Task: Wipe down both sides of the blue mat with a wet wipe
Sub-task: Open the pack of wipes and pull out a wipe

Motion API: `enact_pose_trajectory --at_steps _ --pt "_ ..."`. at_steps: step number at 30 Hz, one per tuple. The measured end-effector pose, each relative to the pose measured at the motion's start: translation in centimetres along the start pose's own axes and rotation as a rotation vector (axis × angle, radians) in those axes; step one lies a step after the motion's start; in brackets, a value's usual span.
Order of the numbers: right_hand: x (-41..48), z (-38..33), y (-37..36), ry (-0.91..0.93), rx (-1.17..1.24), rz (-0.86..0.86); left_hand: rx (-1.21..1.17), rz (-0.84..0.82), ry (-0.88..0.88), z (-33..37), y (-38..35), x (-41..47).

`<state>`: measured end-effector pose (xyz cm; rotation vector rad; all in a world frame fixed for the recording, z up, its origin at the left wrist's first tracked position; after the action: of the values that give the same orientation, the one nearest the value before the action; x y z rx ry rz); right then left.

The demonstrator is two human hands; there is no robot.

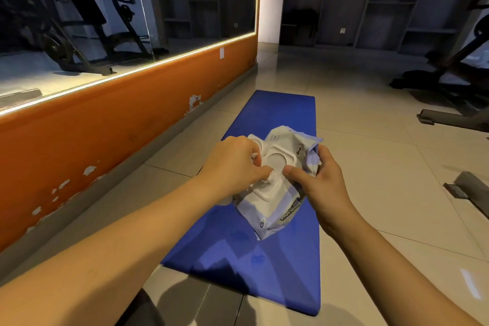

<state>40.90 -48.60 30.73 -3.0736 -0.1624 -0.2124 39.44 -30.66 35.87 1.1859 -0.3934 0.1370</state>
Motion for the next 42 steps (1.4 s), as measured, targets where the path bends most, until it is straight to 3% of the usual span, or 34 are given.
enact_pose_trajectory --at_steps 3,6,12,16,24,34,42 --pt "0.2 -0.1 -0.2 0.051 -0.041 0.001 0.227 0.055 -0.065 0.8 0.3 0.1" --pt "0.6 0.2 -0.2 0.048 -0.039 0.033 0.251 0.081 -0.077 1.2 0.3 0.5" --pt "0.7 1.1 1.1 -0.011 0.007 0.066 -0.472 -0.277 0.065 -2.2 0.2 0.7" --pt "0.9 0.9 1.3 -0.049 0.024 0.07 -0.441 -0.409 -0.001 -2.4 0.5 0.2" --pt "1.6 1.6 0.9 -0.161 0.115 0.047 -0.429 -0.203 -0.132 -0.6 0.6 0.3" --pt "2.3 3.3 0.4 -0.411 0.297 -0.1 -0.404 -0.135 -0.218 0.6 0.9 -0.1" --pt "1.4 1.9 0.4 -0.433 0.107 0.01 -0.417 -0.129 -0.249 1.1 0.8 -0.5"
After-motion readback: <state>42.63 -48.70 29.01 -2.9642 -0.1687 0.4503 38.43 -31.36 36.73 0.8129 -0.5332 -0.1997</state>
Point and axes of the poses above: each hand's wrist, its own x-axis towards the middle knuckle, its own y-axis out of the back of the hand, z = x × y, the point moved 3 cm from there along x, towards the middle knuckle, and after that the axes turned 5 degrees about -y, right-handed, at the moved point
